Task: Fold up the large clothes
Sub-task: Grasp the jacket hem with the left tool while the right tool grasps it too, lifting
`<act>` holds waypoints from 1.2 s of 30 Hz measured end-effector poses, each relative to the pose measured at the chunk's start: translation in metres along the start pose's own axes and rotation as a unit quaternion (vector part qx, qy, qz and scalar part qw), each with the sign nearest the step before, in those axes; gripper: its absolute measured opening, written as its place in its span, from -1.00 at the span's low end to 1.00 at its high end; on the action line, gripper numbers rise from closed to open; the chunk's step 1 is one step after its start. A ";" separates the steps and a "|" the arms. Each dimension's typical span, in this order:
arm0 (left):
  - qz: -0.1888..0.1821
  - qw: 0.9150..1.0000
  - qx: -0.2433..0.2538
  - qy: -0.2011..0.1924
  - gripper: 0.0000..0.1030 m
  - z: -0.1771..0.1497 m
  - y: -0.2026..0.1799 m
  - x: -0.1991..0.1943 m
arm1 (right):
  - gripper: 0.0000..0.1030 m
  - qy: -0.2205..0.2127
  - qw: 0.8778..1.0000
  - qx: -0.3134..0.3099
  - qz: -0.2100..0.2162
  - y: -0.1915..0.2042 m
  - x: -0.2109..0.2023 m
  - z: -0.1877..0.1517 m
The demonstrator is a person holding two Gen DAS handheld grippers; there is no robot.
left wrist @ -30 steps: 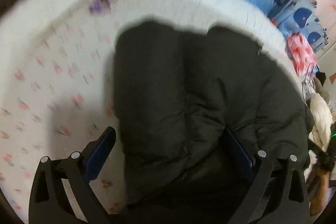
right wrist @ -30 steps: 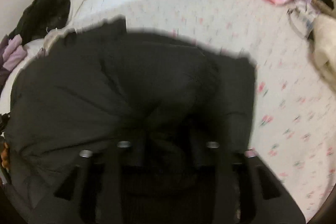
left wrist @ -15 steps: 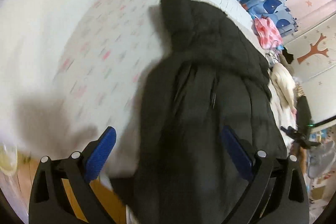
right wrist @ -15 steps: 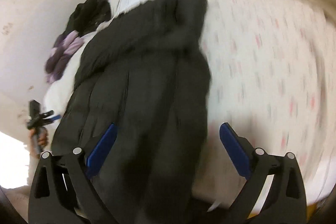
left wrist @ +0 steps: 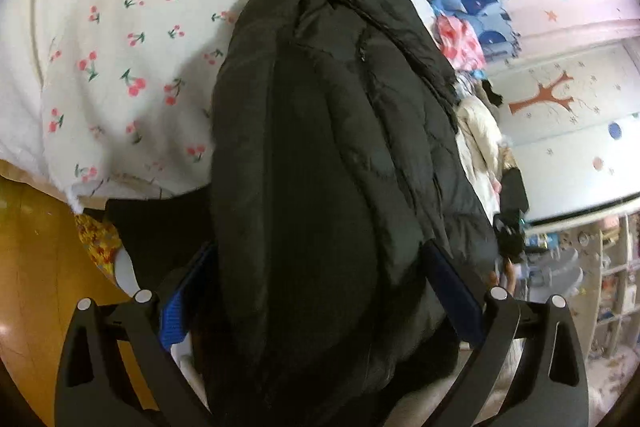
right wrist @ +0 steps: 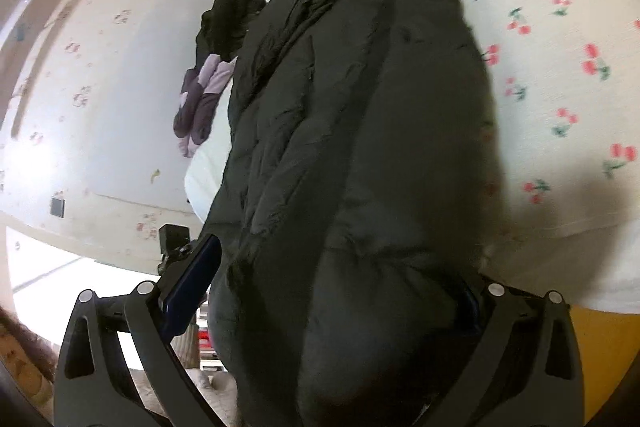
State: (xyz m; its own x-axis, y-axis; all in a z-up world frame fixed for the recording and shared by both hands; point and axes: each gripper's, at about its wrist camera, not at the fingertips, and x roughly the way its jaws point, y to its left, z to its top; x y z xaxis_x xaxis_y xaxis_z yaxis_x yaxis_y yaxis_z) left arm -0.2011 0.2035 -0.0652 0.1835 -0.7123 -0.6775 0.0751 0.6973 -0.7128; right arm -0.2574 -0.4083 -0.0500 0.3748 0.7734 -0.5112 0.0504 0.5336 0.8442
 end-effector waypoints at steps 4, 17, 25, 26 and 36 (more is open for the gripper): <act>0.006 0.999 -0.012 -0.033 0.72 0.007 -0.010 0.005 | 0.65 -0.005 1.000 -0.005 0.001 0.002 0.016 0.001; -0.035 0.994 0.067 -0.080 -0.75 -0.009 -0.073 -0.059 | -0.82 -0.086 0.984 -0.148 0.054 0.099 -0.022 -0.008; -0.009 1.000 0.029 0.006 0.40 -0.047 -0.010 -0.043 | 0.13 0.005 0.996 -0.086 0.029 0.053 -0.016 -0.044; -0.011 1.000 0.019 -0.003 0.43 -0.050 -0.002 -0.040 | 0.22 0.010 0.997 -0.068 0.028 0.042 -0.013 -0.048; -0.057 0.997 0.007 -0.046 0.70 -0.061 0.000 -0.022 | 0.34 0.000 0.999 -0.022 0.029 0.010 -0.023 -0.063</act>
State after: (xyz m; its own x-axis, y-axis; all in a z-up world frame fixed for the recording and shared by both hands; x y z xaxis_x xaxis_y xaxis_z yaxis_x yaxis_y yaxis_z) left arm -0.2648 0.2141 -0.0612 0.2613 -0.7769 -0.5728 0.1137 0.6141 -0.7810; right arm -0.3241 -0.3992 -0.0402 0.3757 0.8031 -0.4625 -0.0115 0.5031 0.8642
